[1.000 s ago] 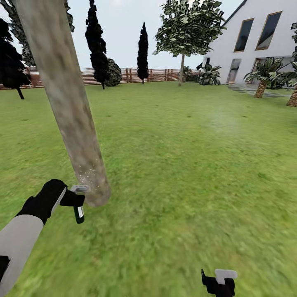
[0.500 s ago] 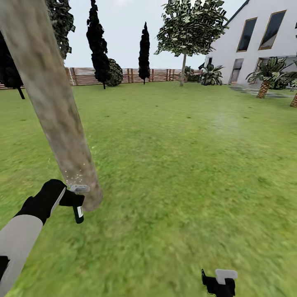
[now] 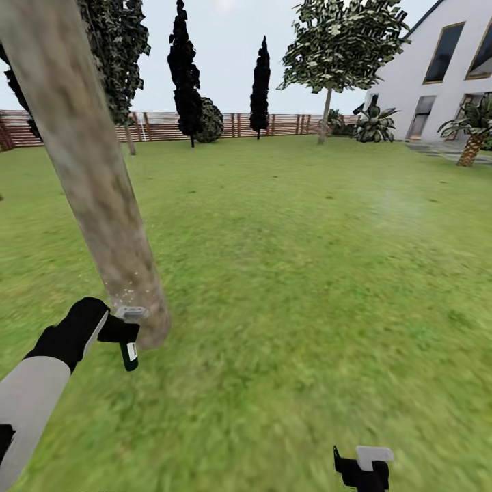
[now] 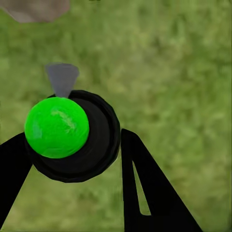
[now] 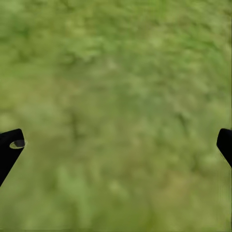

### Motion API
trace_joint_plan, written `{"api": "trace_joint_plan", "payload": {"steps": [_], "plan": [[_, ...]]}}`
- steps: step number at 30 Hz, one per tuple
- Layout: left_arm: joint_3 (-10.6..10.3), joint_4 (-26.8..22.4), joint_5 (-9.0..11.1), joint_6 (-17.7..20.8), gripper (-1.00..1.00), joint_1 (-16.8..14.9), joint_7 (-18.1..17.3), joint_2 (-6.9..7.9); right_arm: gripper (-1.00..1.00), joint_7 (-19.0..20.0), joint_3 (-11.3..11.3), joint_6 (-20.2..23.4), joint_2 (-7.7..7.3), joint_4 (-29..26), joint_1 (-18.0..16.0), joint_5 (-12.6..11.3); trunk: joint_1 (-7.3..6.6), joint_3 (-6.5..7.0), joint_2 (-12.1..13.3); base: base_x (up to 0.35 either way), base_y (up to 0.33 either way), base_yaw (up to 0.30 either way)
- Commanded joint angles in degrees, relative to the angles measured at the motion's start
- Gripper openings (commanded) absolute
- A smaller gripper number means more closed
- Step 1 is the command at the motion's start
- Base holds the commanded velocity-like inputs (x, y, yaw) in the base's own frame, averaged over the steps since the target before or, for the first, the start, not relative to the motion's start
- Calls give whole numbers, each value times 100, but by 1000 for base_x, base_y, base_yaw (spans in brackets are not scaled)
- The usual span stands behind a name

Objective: In the garden, pick up the pesticide atomizer on the floor and spray pesticide onto both trees until each tree trunk is fully covered.

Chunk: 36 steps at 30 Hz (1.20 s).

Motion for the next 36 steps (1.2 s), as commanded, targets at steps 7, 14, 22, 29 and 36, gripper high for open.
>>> {"api": "trace_joint_plan", "payload": {"steps": [7,14,22,29,36], "plan": [[-2,55,-56,3,-100,47,-26,4,100,-31,49,-4,0,-5,0,-30,0,-5,-2,140,-264,16],[5,54,-56,3,-100,30,-17,12,100,-31,50,-3,0,-5,1,-24,0,-5,-2,142,-264,114],[7,52,-53,3,-100,24,-17,21,100,-31,50,-3,0,-5,1,-23,0,-5,-2,223,-222,274],[7,54,-55,3,-100,44,-14,23,100,-31,50,-4,0,-5,0,-23,0,-5,-2,236,-208,277],[345,25,-69,4,-100,-18,0,80,100,-31,50,-4,0,-5,1,-23,0,-5,-2,22,-268,277]]}}
